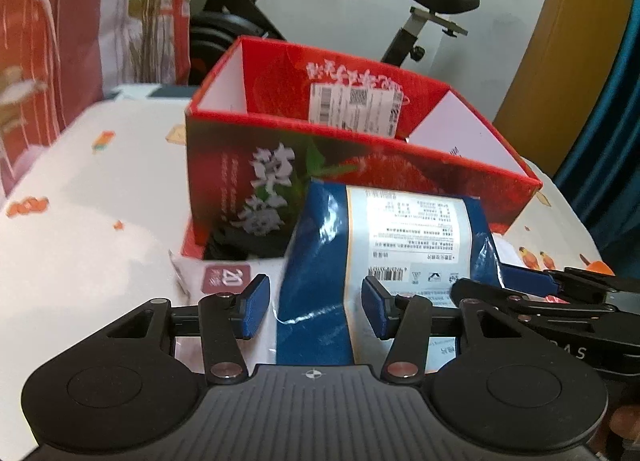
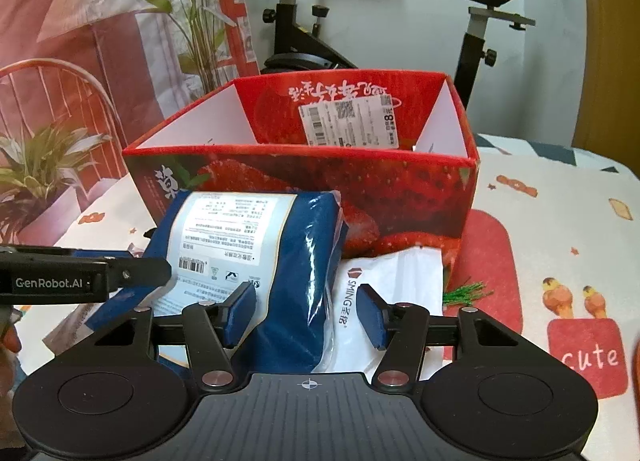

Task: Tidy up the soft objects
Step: 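Lower the left tool onto the blue-and-white package beside the red box, then close the left gripper on the blue-and-white package and lift it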

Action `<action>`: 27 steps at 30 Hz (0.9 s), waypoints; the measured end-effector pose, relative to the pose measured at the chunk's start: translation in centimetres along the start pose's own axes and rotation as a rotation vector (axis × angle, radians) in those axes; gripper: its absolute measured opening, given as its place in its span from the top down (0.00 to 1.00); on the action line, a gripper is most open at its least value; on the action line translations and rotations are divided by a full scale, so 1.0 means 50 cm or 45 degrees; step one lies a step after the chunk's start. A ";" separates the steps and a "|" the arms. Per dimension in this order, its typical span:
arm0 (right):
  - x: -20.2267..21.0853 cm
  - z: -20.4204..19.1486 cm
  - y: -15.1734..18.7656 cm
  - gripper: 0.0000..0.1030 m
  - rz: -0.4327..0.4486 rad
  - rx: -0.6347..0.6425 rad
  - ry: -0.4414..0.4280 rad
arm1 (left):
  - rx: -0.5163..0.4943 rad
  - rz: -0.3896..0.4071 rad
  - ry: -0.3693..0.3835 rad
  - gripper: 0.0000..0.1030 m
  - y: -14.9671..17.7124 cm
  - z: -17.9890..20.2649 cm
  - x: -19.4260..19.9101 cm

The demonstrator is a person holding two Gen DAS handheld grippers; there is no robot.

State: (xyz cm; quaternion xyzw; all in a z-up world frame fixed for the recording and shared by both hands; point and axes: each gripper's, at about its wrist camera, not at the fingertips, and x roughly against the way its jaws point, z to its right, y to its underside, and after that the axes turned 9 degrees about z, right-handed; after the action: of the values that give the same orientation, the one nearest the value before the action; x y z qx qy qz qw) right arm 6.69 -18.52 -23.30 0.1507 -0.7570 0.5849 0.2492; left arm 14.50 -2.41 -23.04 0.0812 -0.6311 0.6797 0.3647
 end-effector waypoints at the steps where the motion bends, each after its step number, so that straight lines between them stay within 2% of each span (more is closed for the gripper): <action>1: -0.002 0.001 0.003 0.49 0.000 -0.003 0.000 | 0.003 -0.006 0.001 0.48 0.003 -0.002 -0.004; 11: -0.013 -0.002 0.012 0.51 0.011 0.044 -0.006 | -0.026 0.005 0.000 0.48 0.013 0.000 -0.018; 14: -0.014 -0.002 0.012 0.52 0.011 0.045 -0.008 | 0.005 0.011 0.014 0.48 0.015 -0.006 -0.021; 23: -0.018 -0.006 0.006 0.64 -0.003 0.046 -0.026 | 0.026 0.002 0.018 0.48 0.010 -0.011 -0.033; 27: -0.016 -0.010 0.003 0.71 -0.008 0.049 -0.026 | 0.038 0.016 0.052 0.61 0.012 -0.015 -0.026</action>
State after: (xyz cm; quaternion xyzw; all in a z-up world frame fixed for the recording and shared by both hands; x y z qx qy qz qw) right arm 7.39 -18.05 -23.77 0.1638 -0.7476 0.5971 0.2403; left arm 15.36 -2.21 -24.41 0.0689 -0.6140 0.6927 0.3720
